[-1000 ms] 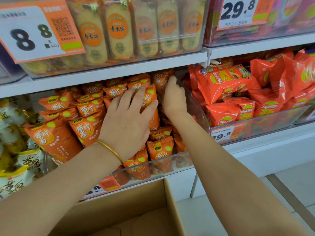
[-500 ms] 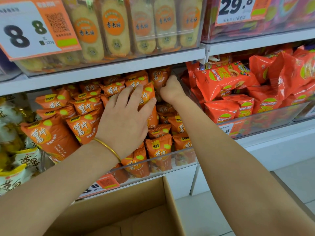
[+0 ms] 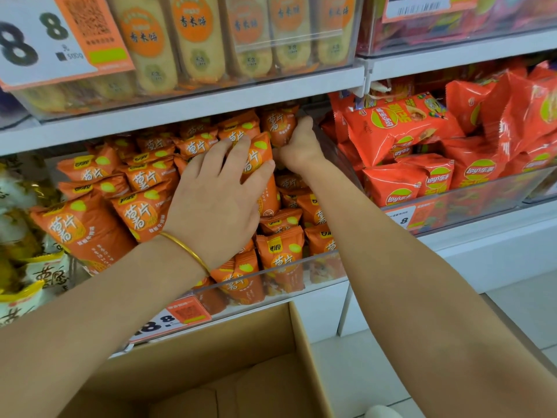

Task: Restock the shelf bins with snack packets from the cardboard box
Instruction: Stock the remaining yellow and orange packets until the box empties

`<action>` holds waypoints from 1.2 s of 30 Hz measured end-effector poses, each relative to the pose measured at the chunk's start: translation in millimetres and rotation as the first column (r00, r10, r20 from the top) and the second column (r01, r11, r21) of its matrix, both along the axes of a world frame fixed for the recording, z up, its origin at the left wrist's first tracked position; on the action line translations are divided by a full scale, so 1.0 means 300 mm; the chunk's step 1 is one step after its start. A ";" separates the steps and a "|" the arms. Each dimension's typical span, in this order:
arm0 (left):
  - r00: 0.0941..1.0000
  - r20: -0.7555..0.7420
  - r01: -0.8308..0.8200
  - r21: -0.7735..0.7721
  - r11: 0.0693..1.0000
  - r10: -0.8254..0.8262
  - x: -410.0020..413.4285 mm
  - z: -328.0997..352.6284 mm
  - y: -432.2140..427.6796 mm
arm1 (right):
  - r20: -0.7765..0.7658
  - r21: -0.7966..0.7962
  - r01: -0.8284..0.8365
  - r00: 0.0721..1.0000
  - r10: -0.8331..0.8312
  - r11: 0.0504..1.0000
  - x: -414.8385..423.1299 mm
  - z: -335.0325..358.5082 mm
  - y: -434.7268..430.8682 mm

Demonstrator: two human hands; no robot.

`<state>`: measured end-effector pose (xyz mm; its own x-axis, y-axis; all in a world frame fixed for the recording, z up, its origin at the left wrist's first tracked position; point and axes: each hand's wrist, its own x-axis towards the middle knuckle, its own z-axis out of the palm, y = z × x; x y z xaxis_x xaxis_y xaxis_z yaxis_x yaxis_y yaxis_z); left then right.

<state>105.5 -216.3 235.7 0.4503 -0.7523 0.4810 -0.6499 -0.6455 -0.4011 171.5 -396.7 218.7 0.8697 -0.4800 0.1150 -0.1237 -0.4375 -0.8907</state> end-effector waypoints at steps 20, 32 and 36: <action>1.000 0.004 -0.001 -0.004 1.000 0.001 0.002 0.000 0.000 | -0.103 -0.278 -0.070 0.994 0.043 0.958 -0.016 0.024 0.006; 1.000 0.008 -0.013 -0.002 1.000 0.013 -0.004 0.010 -0.004 | 0.083 -0.169 0.011 0.997 0.003 0.986 -0.076 -0.017 0.004; 1.000 0.015 -0.018 0.003 1.000 0.018 -0.008 0.010 -0.002 | 0.043 -0.246 0.018 0.999 -0.008 0.969 -0.077 -0.001 0.009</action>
<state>103.2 -217.0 238.6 0.4561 -0.7457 0.4857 -0.6323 -0.6556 -0.4128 148.4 -394.1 218.4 0.8555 -0.4436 0.2670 -0.0957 -0.6423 -0.7605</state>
